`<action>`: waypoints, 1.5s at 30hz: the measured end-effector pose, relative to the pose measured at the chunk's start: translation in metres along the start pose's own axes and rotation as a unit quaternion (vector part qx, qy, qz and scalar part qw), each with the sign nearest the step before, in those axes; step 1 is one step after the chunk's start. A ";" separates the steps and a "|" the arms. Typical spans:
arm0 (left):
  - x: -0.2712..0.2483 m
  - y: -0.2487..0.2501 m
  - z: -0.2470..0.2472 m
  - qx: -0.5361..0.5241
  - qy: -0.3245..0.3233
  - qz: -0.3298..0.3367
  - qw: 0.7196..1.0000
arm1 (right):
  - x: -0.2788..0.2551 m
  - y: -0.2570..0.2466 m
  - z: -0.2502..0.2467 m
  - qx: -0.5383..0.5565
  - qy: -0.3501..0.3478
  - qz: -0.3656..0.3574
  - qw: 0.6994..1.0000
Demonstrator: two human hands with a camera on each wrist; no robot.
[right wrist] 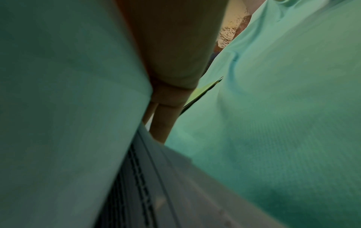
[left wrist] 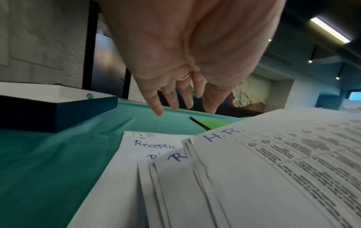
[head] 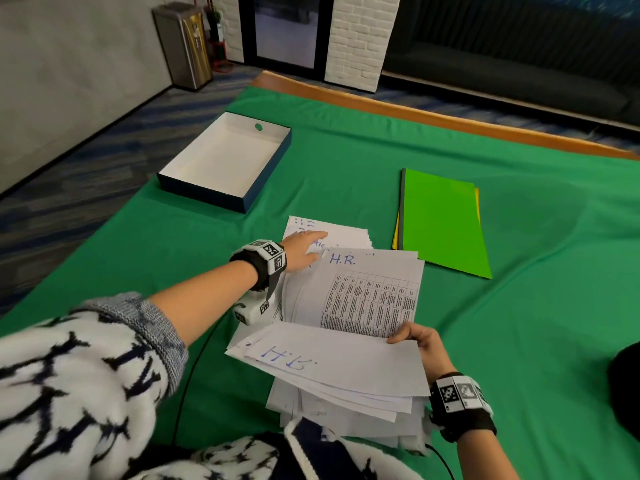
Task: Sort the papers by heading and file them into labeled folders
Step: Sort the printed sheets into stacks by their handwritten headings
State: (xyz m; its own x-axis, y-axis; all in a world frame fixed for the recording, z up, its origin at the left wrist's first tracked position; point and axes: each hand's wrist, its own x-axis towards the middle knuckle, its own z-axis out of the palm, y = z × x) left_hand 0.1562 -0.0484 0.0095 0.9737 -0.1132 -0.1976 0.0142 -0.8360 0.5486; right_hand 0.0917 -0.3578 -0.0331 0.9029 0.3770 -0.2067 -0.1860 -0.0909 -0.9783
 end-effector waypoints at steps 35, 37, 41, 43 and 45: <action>-0.103 -0.024 0.044 -0.034 -0.176 -0.002 0.984 | 0.001 0.021 -0.008 -0.069 0.065 0.064 0.993; -0.105 -0.012 0.055 -0.167 -0.107 0.007 0.980 | 0.003 0.022 -0.010 -0.050 0.060 0.057 0.995; -0.102 0.007 0.067 -0.264 -0.111 0.004 0.958 | -0.001 0.017 -0.007 -0.032 0.067 0.057 0.996; -0.102 0.009 0.070 -0.262 -0.126 0.020 0.957 | -0.003 0.018 -0.008 -0.045 0.100 0.073 0.991; -0.101 0.009 0.070 -0.274 -0.150 0.026 0.950 | -0.004 0.025 -0.013 -0.095 0.132 0.081 0.983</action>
State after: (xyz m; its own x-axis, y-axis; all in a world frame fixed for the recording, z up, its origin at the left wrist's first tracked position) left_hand 0.0420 -0.0820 -0.0228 0.8693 -0.3622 -0.3362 0.1648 -0.4291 0.8881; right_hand 0.0886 -0.3736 -0.0562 0.9409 0.0939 -0.3253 -0.2829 -0.3096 -0.9078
